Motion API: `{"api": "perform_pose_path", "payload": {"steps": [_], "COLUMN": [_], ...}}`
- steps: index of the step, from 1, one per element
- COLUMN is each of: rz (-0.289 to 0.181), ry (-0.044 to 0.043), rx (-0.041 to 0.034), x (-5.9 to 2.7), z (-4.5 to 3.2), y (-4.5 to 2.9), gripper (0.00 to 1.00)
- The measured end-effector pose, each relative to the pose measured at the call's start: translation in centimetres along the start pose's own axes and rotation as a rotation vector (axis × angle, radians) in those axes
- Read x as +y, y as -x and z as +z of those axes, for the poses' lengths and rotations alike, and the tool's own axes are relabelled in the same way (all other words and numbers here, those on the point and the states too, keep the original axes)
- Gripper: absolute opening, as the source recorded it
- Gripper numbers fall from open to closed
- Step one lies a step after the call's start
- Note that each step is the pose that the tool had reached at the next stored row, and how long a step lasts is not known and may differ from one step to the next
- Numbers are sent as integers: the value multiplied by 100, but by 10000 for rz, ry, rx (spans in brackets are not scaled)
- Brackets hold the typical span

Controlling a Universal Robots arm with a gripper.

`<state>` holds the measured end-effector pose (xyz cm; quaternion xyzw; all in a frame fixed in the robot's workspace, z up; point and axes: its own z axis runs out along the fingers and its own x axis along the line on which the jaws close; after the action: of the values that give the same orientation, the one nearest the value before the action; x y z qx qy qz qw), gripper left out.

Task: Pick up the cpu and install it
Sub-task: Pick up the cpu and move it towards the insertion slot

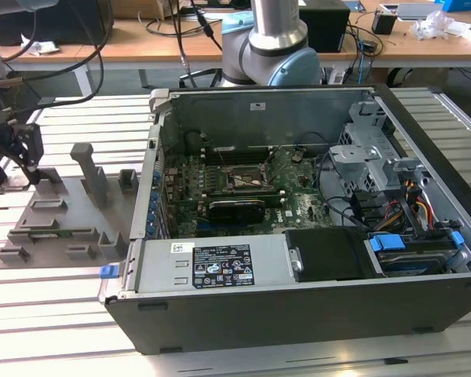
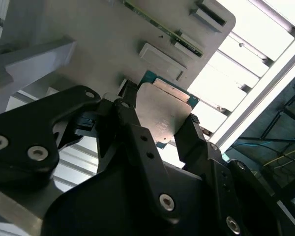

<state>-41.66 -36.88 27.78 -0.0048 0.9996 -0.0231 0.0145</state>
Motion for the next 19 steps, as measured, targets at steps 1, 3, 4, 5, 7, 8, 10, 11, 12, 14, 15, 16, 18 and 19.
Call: {"api": "perform_pose_path", "payload": {"steps": [1, 3, 4, 5, 7, 8, 10, 11, 12, 14, 15, 16, 18, 19], "rz": [0, 0, 0, 0, -1, 0, 0, 0, 0, 0, 0, 0, -1, -1], "ry": [0, 0, 0, 0, 0, 0, 0, 0, 0, 1, 0, 0, 0, 0], "rx": [0, 0, -1, 0, 0, 0, 0, 0, 1, -1, 0, 0, -1, 0], "x": [-1, -3, -4, -5, -7, -8, -11, -13, -14, -17, -19, -21, -27, -29], "z": [-30, -64, -81, -102, -160, -183, -247, -282, -310, -386, -422, -455, -583, -639], "y": [1, 2, 2, 3, 5, 6, 7, 8, 9, 12, 12, 13, 17, 19], "gripper": [55, 55, 55, 55, 55, 55, 55, 55, 55, 55, 55, 55, 55, 55]}}
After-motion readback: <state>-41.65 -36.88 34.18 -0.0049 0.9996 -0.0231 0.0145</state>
